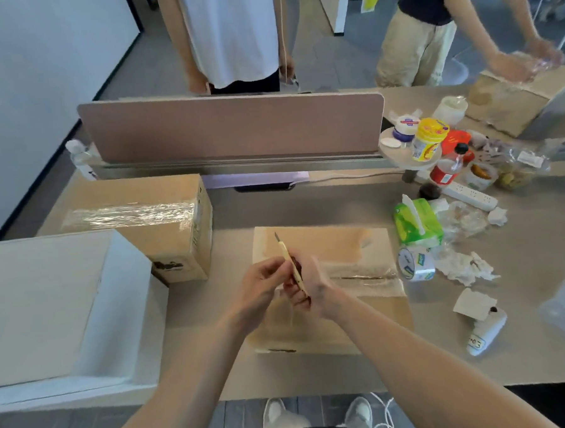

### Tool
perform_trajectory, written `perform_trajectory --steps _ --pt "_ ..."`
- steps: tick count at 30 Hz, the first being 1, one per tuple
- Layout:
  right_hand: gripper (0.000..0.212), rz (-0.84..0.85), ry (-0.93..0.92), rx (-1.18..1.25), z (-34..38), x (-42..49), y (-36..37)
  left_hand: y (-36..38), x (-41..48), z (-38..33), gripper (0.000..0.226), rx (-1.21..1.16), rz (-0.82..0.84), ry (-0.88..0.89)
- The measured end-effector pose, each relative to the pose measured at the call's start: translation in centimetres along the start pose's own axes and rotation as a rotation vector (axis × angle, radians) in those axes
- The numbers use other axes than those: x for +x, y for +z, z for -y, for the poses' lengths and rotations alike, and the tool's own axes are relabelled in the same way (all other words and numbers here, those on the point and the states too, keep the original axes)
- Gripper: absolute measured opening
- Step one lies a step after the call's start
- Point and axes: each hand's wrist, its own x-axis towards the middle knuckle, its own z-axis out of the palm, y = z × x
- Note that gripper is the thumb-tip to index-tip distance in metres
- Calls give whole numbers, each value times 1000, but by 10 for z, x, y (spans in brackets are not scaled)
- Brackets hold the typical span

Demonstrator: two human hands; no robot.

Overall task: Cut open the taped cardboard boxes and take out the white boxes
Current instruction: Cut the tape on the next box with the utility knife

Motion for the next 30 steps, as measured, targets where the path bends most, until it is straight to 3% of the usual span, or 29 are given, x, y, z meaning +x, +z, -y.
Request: perform_trajectory --steps 4,9,14,19,26,30 --pt "47 -60 -144 -132 -1 7 22 -21 -6 0 38 -79 -102 -10" --pt "21 -477 -460 -825 -19 28 11 -61 -4 3 19 -45 -379 -107" --pt "55 -482 -480 -1244 -51 39 0 -81 -5 23 22 146 -414 -186" --pt "63 -442 -435 -1341 -63 44 -3 -80 -5 37 27 350 -321 -162" --pt "63 -467 -425 -1371 -64 46 -3 -83 0 46 30 425 -312 -118" --pt "63 -480 -422 -1378 -65 47 -3 -86 0 47 47 442 -314 -83"
